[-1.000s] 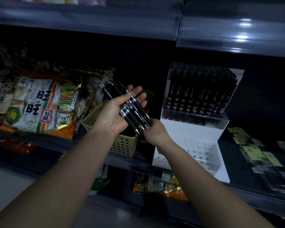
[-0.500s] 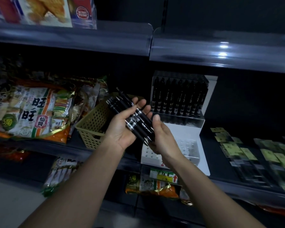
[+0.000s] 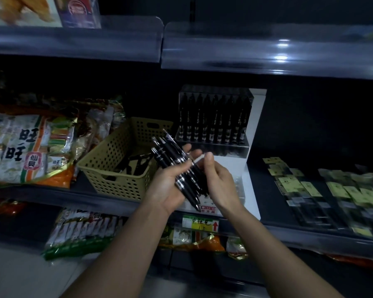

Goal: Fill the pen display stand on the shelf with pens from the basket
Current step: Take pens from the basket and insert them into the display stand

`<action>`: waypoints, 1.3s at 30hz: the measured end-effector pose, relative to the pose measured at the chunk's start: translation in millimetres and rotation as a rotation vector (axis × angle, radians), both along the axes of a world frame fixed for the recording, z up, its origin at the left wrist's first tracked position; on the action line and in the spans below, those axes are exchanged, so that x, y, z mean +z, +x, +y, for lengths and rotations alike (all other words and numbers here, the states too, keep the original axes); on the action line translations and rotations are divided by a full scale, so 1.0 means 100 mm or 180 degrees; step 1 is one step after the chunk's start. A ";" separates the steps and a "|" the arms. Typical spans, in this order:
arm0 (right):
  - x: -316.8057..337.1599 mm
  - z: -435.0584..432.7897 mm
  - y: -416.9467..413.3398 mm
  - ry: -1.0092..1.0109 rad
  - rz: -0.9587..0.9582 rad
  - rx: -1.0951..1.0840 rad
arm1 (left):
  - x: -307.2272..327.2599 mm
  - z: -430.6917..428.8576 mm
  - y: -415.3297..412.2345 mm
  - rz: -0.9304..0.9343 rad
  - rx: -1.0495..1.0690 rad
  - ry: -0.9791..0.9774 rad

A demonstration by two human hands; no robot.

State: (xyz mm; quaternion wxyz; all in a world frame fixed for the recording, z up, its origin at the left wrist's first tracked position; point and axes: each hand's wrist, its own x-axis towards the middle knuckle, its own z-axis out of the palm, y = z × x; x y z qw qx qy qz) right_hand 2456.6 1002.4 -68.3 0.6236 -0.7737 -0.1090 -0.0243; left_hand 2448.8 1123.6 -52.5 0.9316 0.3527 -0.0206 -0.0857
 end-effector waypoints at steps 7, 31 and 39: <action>0.08 -0.26 0.11 0.0438 -0.0140 0.0204 | -0.25 -0.21 -0.02 0.0029 -0.0057 0.0739; 0.26 -0.58 0.32 0.0275 0.0431 0.1158 | -0.34 -0.16 -0.09 -0.0150 -0.0976 0.1517; 0.34 -0.68 0.32 -0.0425 0.0324 0.1122 | -0.33 -0.08 -0.09 -0.0053 -0.1271 0.1755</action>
